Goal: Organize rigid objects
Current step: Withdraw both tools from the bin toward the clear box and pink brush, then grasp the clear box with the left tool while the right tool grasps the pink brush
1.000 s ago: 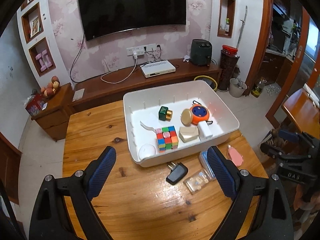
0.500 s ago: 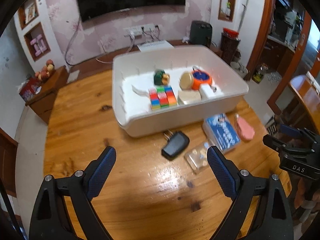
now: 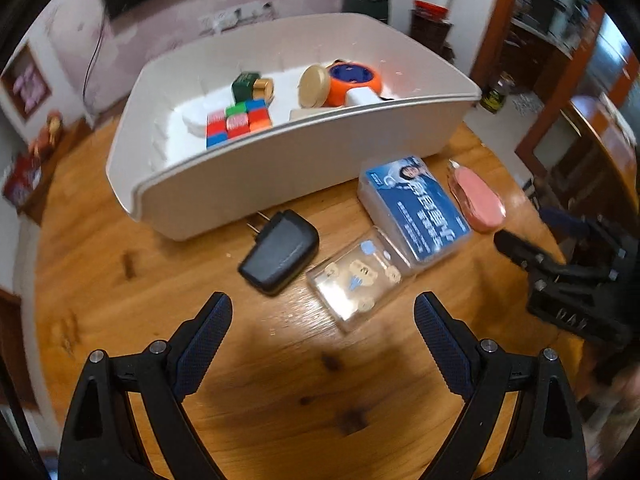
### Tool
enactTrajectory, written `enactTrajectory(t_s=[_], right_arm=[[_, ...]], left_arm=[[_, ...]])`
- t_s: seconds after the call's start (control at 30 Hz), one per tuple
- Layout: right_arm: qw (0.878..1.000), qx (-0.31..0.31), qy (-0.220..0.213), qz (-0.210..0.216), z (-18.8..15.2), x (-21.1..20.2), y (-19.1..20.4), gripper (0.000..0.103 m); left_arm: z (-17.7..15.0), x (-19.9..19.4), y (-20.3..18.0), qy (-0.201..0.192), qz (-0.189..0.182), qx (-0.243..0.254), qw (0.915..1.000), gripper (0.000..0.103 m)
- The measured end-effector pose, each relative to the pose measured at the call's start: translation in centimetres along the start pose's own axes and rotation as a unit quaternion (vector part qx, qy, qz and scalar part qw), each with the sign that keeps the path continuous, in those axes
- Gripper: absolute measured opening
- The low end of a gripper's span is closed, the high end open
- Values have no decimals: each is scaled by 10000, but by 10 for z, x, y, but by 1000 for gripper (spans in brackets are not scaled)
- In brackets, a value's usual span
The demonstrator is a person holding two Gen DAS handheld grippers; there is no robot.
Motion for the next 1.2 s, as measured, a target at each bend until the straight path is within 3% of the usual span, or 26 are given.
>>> enactTrajectory(t_s=[0.2,0.33,0.6,0.77,0.97,1.2], right_arm=[[9999,16,13,-124,8,27,-6,77],[9999,31,12,-163,9,38,-8,77],[9994,19,-317,-160,6,43,-16,70],[9990,103,-430,-117,6,41,-18,57],[9981,317,-523,53,6,38,-24,56],[9983,295,-505,18,7,39,-24,56]], left_arm=[[4,24,10,553,-27,-1106,9923,94],[4,29,15,693,-118,-1553,9854,94],[12,42,11,1013,-50,-1982,9749,94],[15,48,6,1141,41,-2139,9702,94],[15,63,-1,1378,199,-2199,9655,94],[9,62,-1,1236,354,-2215,9667,94]])
Point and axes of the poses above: each gripper's, at about its wrist camera, not at the fingertips, and x roughly the way its jaws point, y to its left, z to its top, the point moved 2 cm from there along x, roughly the way its jaws point, and after that the axes turned 11 degrees about z, right-handed, at the moved point
